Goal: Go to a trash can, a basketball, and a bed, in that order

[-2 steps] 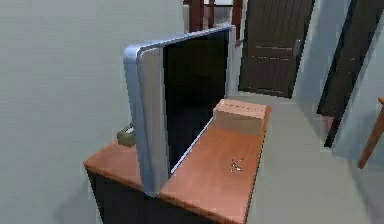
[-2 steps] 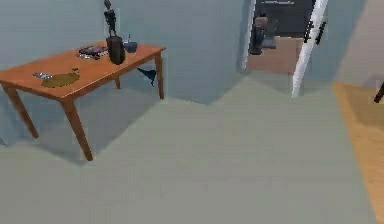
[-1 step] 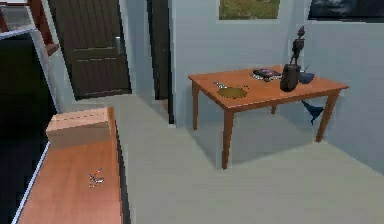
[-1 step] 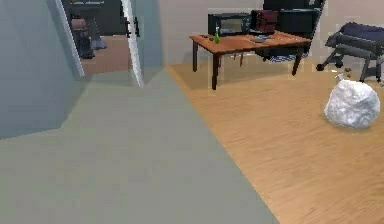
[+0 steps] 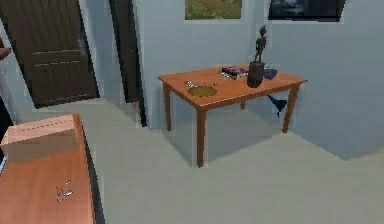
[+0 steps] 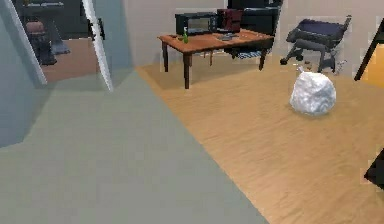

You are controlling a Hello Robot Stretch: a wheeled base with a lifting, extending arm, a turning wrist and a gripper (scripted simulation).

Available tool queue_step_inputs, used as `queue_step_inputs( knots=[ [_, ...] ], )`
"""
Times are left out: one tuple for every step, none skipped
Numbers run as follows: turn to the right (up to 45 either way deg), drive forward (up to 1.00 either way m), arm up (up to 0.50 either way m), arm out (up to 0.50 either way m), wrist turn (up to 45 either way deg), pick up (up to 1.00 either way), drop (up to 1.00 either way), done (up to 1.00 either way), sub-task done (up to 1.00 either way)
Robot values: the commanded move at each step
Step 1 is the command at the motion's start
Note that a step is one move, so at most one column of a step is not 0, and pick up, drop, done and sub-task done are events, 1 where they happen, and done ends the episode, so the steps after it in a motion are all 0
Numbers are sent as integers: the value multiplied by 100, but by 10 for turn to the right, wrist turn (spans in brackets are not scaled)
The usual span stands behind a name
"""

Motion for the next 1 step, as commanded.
queue_step_inputs(
  knots=[
    [0,50,0,0,0,0,0,0,0]
  ],
)
